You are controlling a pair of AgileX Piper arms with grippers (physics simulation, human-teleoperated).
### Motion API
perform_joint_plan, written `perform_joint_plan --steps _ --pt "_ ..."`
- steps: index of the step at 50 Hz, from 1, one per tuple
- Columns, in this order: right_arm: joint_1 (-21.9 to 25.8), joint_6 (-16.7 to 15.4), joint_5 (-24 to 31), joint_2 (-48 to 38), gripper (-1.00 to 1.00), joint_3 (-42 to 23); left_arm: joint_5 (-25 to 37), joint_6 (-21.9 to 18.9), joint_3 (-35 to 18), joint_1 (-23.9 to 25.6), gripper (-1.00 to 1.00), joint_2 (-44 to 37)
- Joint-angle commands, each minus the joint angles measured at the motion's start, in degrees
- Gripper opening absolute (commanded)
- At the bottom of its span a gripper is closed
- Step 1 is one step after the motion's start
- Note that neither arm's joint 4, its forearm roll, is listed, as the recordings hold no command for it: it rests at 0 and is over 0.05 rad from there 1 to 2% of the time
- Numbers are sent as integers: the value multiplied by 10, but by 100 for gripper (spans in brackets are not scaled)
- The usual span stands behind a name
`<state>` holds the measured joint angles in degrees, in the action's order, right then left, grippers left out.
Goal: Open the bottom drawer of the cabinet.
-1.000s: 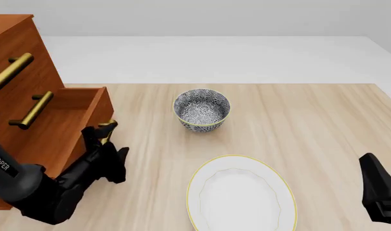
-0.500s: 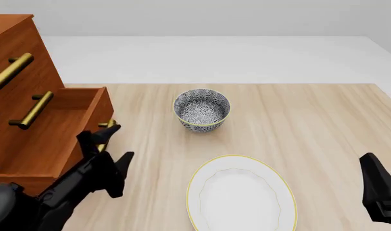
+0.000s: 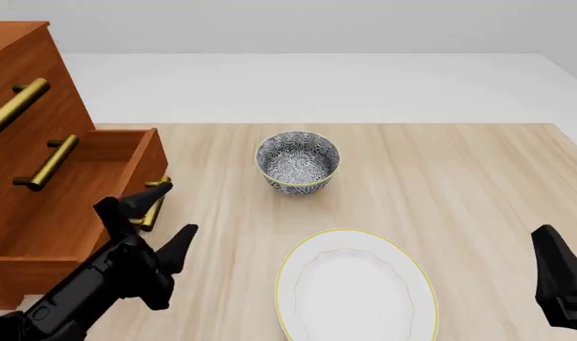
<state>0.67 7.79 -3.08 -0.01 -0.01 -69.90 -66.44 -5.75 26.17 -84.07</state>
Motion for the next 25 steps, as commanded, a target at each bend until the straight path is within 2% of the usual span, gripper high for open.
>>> perform_joint_plan --steps 1,21,25 --pt "0 1 -1 0 100 0 0 3 13 13 100 45" --pt "3 1 -4 0 100 -1 2 4 10 13 100 86" --pt "3 1 -5 0 100 -1 44 12 0 12 100 122"
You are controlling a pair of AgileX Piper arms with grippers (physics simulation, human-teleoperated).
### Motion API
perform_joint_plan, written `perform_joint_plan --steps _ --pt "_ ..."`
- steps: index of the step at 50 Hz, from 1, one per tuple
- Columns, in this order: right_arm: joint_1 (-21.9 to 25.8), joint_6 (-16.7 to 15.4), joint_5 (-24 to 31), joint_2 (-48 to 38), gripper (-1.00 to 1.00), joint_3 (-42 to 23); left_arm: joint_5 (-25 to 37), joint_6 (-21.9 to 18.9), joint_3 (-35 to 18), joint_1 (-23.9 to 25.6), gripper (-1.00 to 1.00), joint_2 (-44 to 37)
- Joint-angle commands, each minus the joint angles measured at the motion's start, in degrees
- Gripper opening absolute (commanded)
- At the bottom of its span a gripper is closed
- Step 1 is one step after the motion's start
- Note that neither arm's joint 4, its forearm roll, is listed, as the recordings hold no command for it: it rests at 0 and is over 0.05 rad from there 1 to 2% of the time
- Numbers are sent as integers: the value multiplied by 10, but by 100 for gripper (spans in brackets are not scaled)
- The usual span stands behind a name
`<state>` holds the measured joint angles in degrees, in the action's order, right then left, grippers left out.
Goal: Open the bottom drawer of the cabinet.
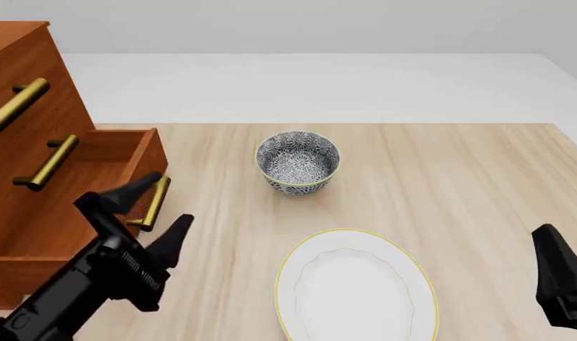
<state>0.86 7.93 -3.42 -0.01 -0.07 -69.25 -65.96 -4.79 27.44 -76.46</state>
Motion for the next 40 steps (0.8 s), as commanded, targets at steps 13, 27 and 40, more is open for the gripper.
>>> perform_joint_plan --steps 13,27,40 --pt "4 -1 -2 0 100 -1 199 35 -60 -10 100 158" --pt "3 -2 1 0 100 -4 388 80 -152 -16 100 236" --pt "3 -1 -2 0 100 -4 600 177 -248 -27 100 299"
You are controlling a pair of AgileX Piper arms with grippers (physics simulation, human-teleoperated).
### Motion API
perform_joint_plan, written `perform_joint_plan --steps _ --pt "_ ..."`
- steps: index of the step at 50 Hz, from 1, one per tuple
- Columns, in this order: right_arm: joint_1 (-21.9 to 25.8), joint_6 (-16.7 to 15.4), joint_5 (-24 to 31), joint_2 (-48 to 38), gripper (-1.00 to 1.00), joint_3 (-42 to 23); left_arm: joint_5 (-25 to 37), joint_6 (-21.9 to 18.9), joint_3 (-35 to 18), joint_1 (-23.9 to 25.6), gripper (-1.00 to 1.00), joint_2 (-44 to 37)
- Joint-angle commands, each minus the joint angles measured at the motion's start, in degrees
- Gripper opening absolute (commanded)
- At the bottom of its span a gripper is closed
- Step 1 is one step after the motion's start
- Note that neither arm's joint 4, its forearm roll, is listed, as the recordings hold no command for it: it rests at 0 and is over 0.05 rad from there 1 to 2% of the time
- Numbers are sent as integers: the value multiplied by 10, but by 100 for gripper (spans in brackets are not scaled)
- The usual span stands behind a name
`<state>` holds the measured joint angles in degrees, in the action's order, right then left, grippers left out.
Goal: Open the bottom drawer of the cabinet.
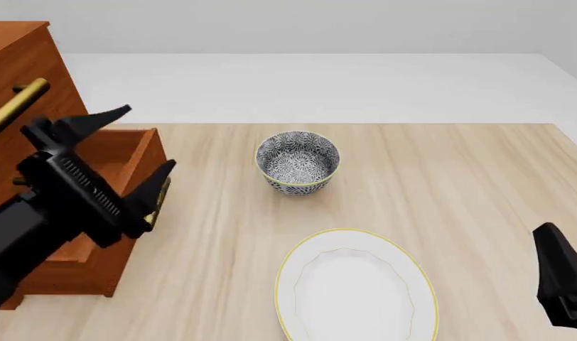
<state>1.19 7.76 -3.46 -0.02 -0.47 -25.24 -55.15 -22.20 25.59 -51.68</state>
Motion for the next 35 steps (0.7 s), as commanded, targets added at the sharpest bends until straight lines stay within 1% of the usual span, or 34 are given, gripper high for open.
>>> perform_joint_plan --steps 1,3,4,5,6,7,9,10,13,14,15,16,17,19,21,22,24,25,26,27,28,29,30,32,33,34,35 --pt "0 1 -2 0 100 1 170 76 -78 -12 100 54" --pt "0 1 -2 0 100 0 216 114 -105 -11 100 59" --pt "0 1 -1 0 100 -1 230 117 -109 -16 100 60" --pt "-1 0 1 0 100 -3 254 142 -126 -18 100 63" --pt "-1 0 1 0 100 -3 261 149 -130 -15 100 64" --pt "-1 0 -1 0 100 -1 270 146 -132 -17 100 65" --pt "-2 0 -1 0 100 -1 299 170 -149 -23 100 67" --pt "-1 0 0 0 100 -2 306 171 -153 -26 100 69" --pt "-1 -1 -1 0 100 -1 347 200 -181 -38 100 68" --pt "-1 -1 0 0 100 -2 363 215 -192 -42 100 66" --pt "-1 -1 0 0 100 -2 373 220 -197 -43 100 67" --pt "-1 -1 -1 0 100 -2 373 212 -195 -48 100 71" --pt "0 -2 0 0 100 -2 391 227 -203 -53 100 67" --pt "1 -2 -1 0 100 -1 407 242 -211 -60 100 65" --pt "1 -1 -1 0 100 -1 435 277 -227 -62 100 57" --pt "1 -1 -2 0 100 -1 443 284 -230 -67 100 59" --pt "2 -1 -2 0 100 -1 444 281 -226 -71 100 61" --pt "2 -1 -1 0 100 -2 460 310 -235 -80 100 54" --pt "2 -1 0 0 100 -3 462 307 -231 -86 100 55" --pt "2 -1 -1 0 100 -3 466 313 -233 -94 100 51" --pt "3 -1 0 0 100 -4 480 353 -246 -89 100 44" --pt "3 -2 2 0 100 -5 482 353 -246 -90 100 45" --pt "3 -3 2 0 100 -6 486 362 -248 -100 100 44" --pt "3 -1 -1 0 100 -3 495 388 -255 -99 100 37" --pt "4 -2 -1 0 100 -3 498 395 -256 -108 100 37" --pt "4 -2 -1 0 100 -3 497 393 -255 -110 100 38" --pt "4 -3 0 0 100 -4 503 414 -259 -113 100 35"
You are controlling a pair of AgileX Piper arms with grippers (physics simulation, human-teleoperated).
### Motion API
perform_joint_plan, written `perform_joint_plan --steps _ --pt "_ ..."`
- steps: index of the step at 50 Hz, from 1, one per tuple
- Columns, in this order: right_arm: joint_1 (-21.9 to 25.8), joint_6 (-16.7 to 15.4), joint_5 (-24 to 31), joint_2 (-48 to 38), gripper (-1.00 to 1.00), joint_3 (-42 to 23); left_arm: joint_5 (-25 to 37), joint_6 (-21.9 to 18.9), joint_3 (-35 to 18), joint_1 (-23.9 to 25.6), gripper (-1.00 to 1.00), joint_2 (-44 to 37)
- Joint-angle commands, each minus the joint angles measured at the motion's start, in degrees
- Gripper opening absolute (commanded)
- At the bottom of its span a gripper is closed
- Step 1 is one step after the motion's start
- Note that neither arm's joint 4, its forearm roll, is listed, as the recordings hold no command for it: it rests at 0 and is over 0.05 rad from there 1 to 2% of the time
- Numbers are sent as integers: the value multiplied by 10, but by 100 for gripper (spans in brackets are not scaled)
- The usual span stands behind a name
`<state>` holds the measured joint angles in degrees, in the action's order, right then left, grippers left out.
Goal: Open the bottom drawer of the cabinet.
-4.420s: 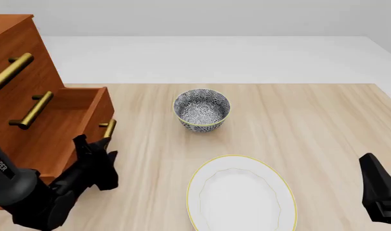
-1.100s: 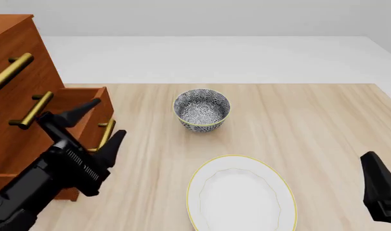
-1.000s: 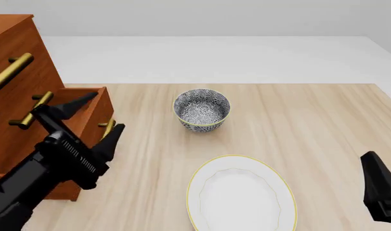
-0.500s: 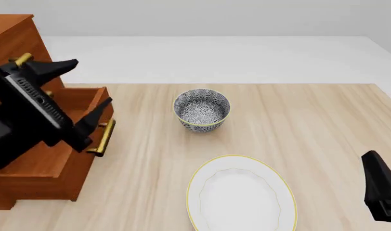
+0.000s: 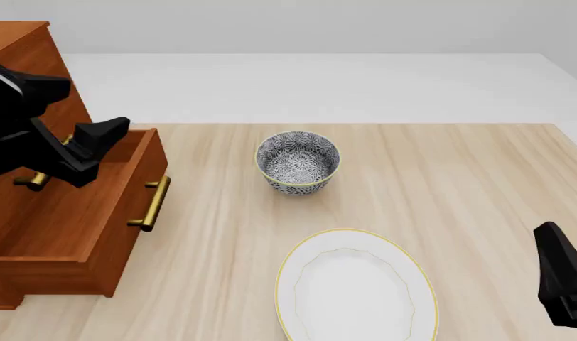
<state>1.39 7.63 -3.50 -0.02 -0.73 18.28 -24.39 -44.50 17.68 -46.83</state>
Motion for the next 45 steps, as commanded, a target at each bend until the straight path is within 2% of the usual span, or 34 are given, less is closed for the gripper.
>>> perform_joint_plan --steps 1,4,6,8,9,10,12,13,15,16,18,19,21,22,23,25,27,28,29,30,31,33,37,39,40,42,43,45 --pt "2 -1 1 0 100 -2 71 122 -38 -31 100 -15" --pt "3 -1 1 0 100 -2 79 153 -37 -43 100 -20" --pt "3 -2 2 0 100 -3 78 155 -29 -37 100 -15" --pt "3 -2 4 0 100 -5 83 186 -28 -41 100 -19" --pt "4 -2 4 0 100 -5 79 174 -24 -44 100 -14" --pt "4 -2 4 0 100 -5 84 206 -26 -51 100 -18" --pt "4 -2 3 0 100 -4 78 191 -18 -56 100 -13" --pt "4 -2 3 0 100 -4 80 206 -18 -60 100 -14" --pt "4 -2 5 -1 100 -8 73 189 -11 -73 100 -8" --pt "5 -1 5 -1 100 -8 79 232 -11 -68 100 -15" --pt "5 -1 5 -1 100 -8 75 211 -8 -74 100 -10" --pt "5 -1 5 -1 100 -9 77 234 -6 -75 100 -14" --pt "4 -1 3 0 100 -6 70 222 1 -82 100 -12" --pt "4 -1 3 0 100 -6 71 242 1 -84 100 -17" --pt "4 -1 3 0 100 -6 65 227 6 -89 100 -15" --pt "4 -1 1 0 100 -4 60 242 13 -96 100 -21" --pt "4 0 2 0 100 -5 50 221 22 -107 100 -21" --pt "4 0 2 0 100 -5 50 247 25 -109 100 -28" --pt "4 0 2 0 100 -5 47 247 28 -111 100 -30" --pt "3 0 3 0 100 -5 41 228 33 -114 100 -25" --pt "3 0 3 0 100 -5 40 240 36 -114 100 -29" --pt "3 0 0 0 100 -3 33 233 44 -117 100 -28" --pt "3 -1 0 0 100 -3 27 246 49 -121 100 -34" --pt "3 0 0 0 100 -3 20 235 55 -125 100 -34" --pt "3 0 0 0 100 -4 20 253 58 -122 100 -40" --pt "3 0 1 0 100 -4 8 246 68 -127 100 -41" --pt "3 0 1 0 100 -4 8 259 70 -124 100 -46" --pt "2 0 1 0 100 -2 -9 251 82 -131 100 -49"
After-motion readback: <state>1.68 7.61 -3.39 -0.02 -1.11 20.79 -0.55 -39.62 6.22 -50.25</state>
